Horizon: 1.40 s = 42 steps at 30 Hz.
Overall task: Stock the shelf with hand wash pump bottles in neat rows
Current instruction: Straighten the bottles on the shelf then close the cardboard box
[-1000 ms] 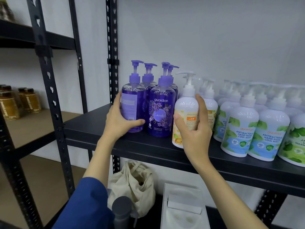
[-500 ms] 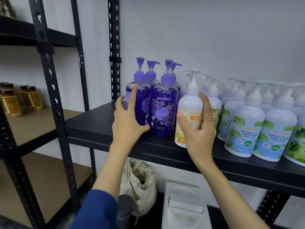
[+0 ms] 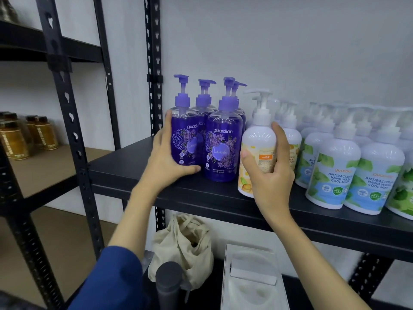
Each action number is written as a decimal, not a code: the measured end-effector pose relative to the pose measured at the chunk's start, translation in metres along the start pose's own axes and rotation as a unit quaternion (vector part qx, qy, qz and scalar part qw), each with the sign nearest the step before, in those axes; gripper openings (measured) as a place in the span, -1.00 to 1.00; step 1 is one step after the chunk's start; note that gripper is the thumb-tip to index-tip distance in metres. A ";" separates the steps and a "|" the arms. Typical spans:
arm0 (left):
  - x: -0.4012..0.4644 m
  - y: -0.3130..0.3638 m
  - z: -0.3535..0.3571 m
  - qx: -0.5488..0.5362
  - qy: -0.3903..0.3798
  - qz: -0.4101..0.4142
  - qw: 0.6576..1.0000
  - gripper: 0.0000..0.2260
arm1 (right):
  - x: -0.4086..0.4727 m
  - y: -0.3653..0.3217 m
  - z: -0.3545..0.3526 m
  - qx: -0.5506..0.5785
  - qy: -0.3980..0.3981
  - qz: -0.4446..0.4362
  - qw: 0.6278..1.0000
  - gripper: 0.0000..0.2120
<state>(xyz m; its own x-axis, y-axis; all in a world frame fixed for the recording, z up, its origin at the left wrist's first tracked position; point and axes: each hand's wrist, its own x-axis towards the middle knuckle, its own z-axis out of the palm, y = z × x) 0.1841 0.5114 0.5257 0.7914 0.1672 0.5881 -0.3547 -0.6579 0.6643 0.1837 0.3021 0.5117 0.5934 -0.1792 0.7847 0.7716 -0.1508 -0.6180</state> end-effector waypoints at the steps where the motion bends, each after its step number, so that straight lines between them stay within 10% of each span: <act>1: -0.002 0.003 0.007 0.026 0.028 -0.005 0.999 0.18 | 0.000 0.000 0.000 -0.001 0.000 0.000 1.000 -0.43; 7: 0.002 -0.001 0.015 0.051 0.096 -0.006 0.994 0.07 | -0.001 0.001 0.000 0.000 -0.007 -0.003 1.000 -0.43; 17: 0.015 -0.014 -0.005 -0.196 -0.100 -0.021 0.975 0.11 | 0.000 0.000 0.000 0.005 -0.009 0.001 1.000 -0.44; 24: 0.008 -0.004 0.006 -0.064 0.011 -0.012 0.998 0.17 | -0.001 0.000 0.000 0.001 -0.009 0.002 1.000 -0.43; 33: 0.019 -0.012 -0.007 -0.191 -0.138 -0.037 0.971 0.08 | 0.000 0.001 0.000 -0.008 -0.004 0.001 1.000 -0.43; 42: 0.005 -0.005 0.006 -0.094 0.009 0.017 0.995 0.09 | 0.000 0.001 0.000 -0.010 -0.006 -0.005 1.000 -0.43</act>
<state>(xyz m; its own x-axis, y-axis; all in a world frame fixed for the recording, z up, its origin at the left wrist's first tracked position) 0.1927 0.5107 0.5227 0.7690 0.1613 0.6185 -0.4695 -0.5141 0.7178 0.1846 0.3018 0.5107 0.5877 -0.1664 0.7918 0.7733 -0.1723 -0.6102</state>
